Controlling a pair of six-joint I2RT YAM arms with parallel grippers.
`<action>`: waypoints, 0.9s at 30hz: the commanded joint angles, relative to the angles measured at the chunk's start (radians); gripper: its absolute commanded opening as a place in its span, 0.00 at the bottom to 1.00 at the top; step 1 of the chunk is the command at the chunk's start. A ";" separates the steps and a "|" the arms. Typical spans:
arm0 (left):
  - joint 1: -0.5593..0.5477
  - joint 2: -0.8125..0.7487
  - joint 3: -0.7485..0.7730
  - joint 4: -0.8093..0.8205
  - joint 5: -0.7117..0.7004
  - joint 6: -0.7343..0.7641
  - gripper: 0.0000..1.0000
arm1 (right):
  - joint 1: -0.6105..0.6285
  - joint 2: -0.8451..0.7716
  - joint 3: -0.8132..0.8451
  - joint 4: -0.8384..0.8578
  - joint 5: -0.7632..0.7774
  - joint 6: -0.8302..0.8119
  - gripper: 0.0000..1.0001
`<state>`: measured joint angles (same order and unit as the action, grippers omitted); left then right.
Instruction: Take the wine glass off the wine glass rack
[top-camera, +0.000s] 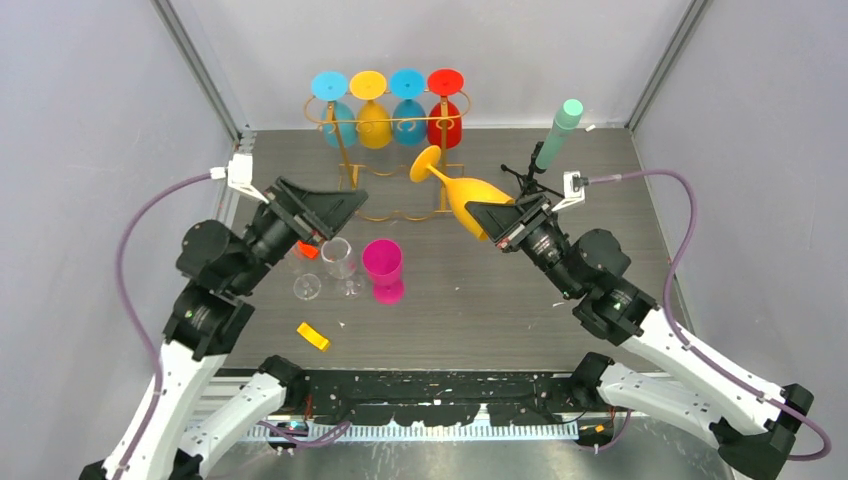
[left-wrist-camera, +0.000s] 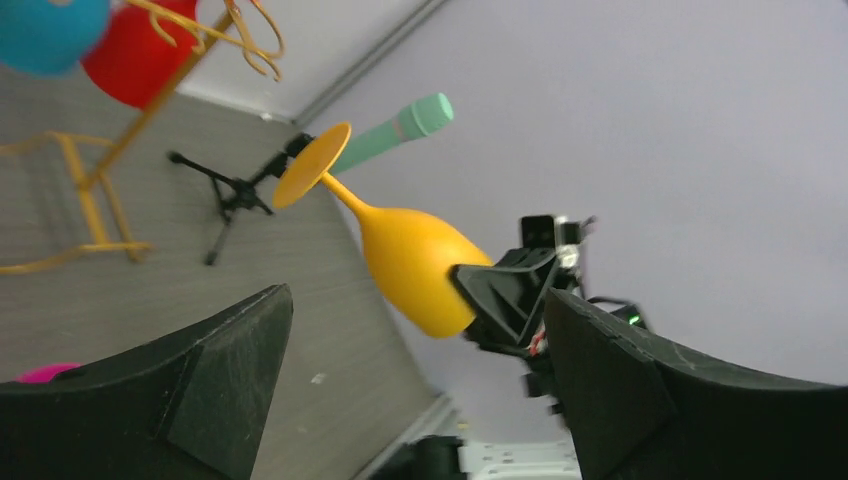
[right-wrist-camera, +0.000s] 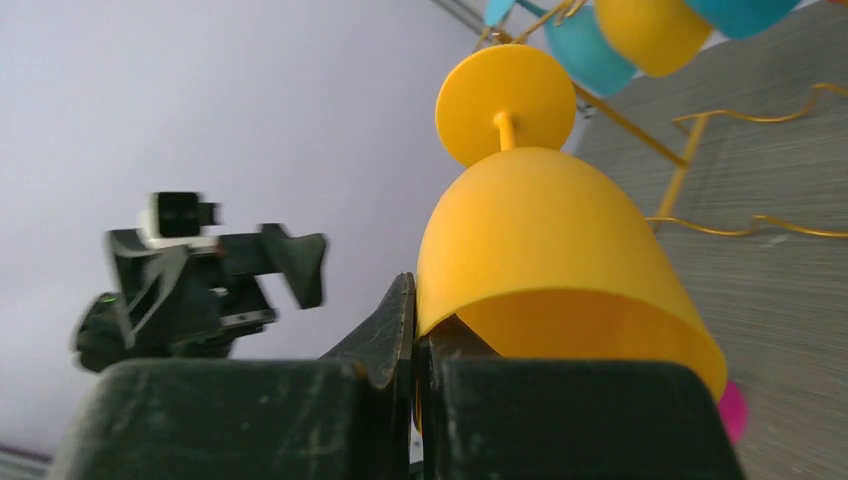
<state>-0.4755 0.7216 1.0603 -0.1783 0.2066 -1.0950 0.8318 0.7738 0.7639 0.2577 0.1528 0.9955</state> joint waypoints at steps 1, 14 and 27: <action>0.003 -0.010 0.130 -0.240 0.028 0.560 1.00 | 0.001 0.043 0.164 -0.421 0.080 -0.218 0.00; 0.003 -0.023 0.160 -0.439 -0.222 0.839 1.00 | 0.094 0.614 0.699 -1.131 0.030 -0.430 0.00; 0.003 -0.076 0.152 -0.457 -0.235 0.919 1.00 | 0.191 1.012 0.957 -1.407 0.053 -0.460 0.00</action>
<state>-0.4755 0.6628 1.2057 -0.6491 -0.0109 -0.2146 1.0183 1.7699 1.6585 -1.0790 0.2035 0.5430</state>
